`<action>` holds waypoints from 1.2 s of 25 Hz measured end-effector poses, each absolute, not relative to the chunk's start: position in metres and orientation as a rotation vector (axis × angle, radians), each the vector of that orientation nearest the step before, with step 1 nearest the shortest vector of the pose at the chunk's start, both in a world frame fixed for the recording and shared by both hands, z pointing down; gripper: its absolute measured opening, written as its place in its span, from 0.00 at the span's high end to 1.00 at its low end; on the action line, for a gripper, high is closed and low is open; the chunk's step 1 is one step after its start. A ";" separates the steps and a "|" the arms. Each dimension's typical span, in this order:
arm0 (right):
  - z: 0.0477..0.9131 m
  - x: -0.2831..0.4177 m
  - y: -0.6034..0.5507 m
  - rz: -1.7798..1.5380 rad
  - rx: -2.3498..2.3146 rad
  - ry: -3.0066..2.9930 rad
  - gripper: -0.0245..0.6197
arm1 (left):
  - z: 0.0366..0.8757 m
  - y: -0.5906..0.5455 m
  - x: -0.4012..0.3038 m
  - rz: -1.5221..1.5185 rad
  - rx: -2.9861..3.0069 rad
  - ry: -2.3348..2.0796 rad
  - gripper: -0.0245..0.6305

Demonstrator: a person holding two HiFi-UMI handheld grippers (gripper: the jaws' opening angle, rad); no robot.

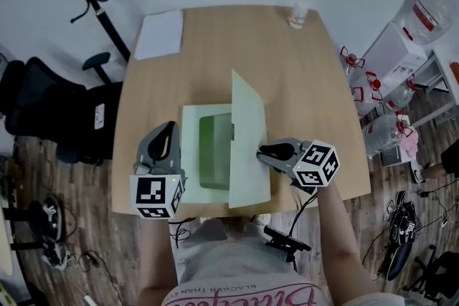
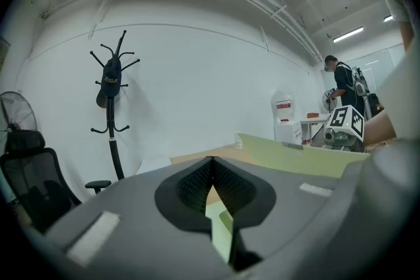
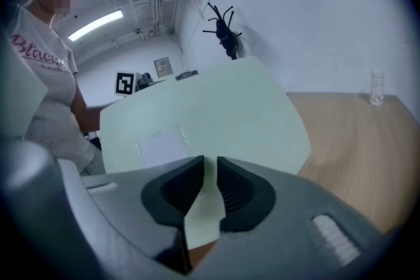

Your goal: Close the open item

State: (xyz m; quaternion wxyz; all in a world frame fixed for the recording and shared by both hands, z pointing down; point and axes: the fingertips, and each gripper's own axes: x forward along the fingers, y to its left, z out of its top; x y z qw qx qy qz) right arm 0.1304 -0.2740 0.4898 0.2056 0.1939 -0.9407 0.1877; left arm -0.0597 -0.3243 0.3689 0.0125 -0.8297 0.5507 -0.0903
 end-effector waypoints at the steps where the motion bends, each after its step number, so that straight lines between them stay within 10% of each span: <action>1: 0.491 0.126 -0.274 0.519 0.542 -2.617 0.87 | 0.369 -0.324 -0.063 -0.280 -2.587 1.719 0.94; 30: 0.538 0.042 -0.273 0.471 0.549 -2.438 0.79 | 0.397 -0.333 -0.137 -0.280 -2.650 1.724 0.94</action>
